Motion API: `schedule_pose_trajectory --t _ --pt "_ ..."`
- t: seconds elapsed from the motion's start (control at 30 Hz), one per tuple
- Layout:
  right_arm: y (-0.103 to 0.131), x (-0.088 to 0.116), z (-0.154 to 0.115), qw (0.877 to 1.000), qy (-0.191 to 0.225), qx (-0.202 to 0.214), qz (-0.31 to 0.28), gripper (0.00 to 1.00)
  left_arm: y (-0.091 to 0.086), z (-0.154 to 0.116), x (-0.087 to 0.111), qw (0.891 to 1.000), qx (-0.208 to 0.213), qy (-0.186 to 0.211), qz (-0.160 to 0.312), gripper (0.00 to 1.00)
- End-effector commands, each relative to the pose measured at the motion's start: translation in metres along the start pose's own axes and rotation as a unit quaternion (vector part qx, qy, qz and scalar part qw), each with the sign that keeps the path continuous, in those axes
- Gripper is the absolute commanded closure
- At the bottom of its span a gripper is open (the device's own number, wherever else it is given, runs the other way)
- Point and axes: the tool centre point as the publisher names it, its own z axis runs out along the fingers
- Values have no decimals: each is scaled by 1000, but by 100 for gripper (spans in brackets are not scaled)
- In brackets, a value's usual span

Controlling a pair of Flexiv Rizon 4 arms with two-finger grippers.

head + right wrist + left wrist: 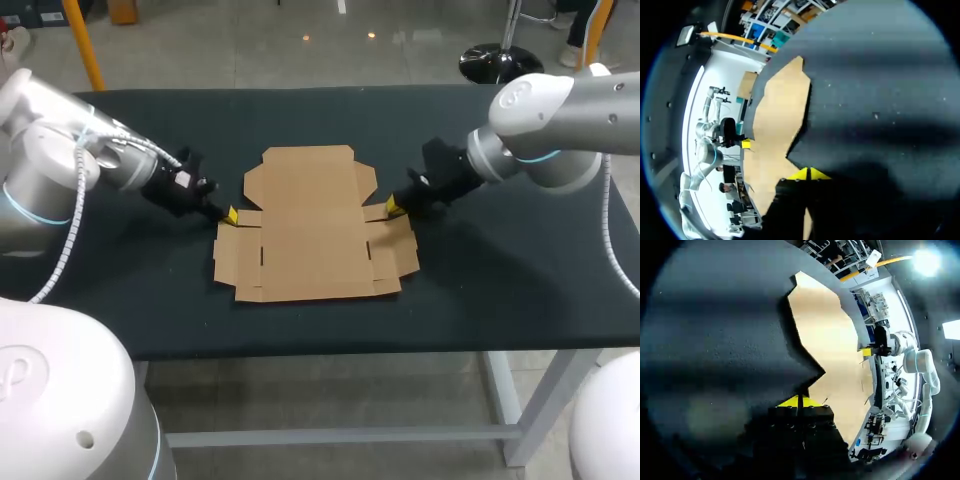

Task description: Assemble the packaging by folding the flat box into shape, placing the metal phone stand inside, and closing the box properly

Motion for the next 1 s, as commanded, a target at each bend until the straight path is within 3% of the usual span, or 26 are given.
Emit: schedule_pose_trajectory --t 0.03,0.57,1.0 --pt "1 2 1 1000 3 0 -3 100 0 2 3 1000 0 -8 1 100" --pt "0 15 0 1000 -15 -8 -14 100 0 4 9 999 3 -40 -3 100" --pt "0 21 3 999 -41 -12 -15 100 -3 6 17 995 15 -102 -7 100"
